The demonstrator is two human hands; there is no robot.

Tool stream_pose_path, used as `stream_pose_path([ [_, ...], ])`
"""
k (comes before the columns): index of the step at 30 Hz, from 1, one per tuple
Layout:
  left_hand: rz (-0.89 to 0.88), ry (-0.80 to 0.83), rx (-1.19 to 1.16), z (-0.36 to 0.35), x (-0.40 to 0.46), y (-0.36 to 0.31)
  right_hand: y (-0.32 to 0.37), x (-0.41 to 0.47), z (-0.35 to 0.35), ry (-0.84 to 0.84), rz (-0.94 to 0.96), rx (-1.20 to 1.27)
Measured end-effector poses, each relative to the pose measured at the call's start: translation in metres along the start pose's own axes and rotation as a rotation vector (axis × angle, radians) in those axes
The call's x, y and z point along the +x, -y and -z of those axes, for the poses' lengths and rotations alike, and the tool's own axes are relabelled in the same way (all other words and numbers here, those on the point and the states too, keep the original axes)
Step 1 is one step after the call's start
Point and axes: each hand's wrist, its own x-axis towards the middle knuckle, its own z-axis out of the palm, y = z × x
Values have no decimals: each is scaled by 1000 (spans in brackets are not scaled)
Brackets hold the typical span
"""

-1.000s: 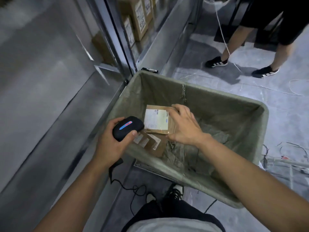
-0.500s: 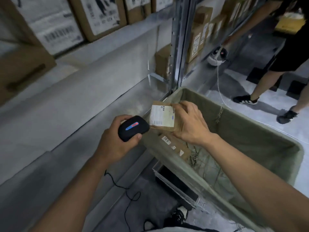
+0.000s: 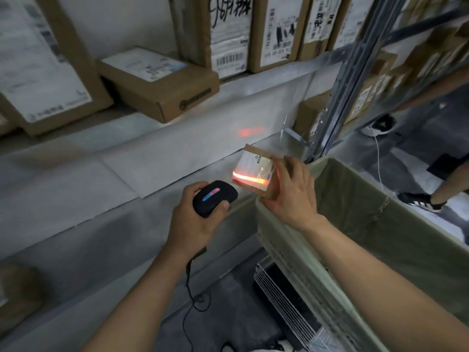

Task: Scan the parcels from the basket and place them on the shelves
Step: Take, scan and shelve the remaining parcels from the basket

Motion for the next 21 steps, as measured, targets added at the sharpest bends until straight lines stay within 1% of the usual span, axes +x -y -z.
stream_pose_path([
  [6, 62, -62, -8, 25, -27, 5, 35, -9, -7, -18, 41, 3],
  [15, 42, -121, 71, 57, -66, 7, 67, -33, -8, 31, 112, 41],
  [21, 53, -197, 95, 65, -96, -3, 74, -43, -8, 76, 163, 86],
])
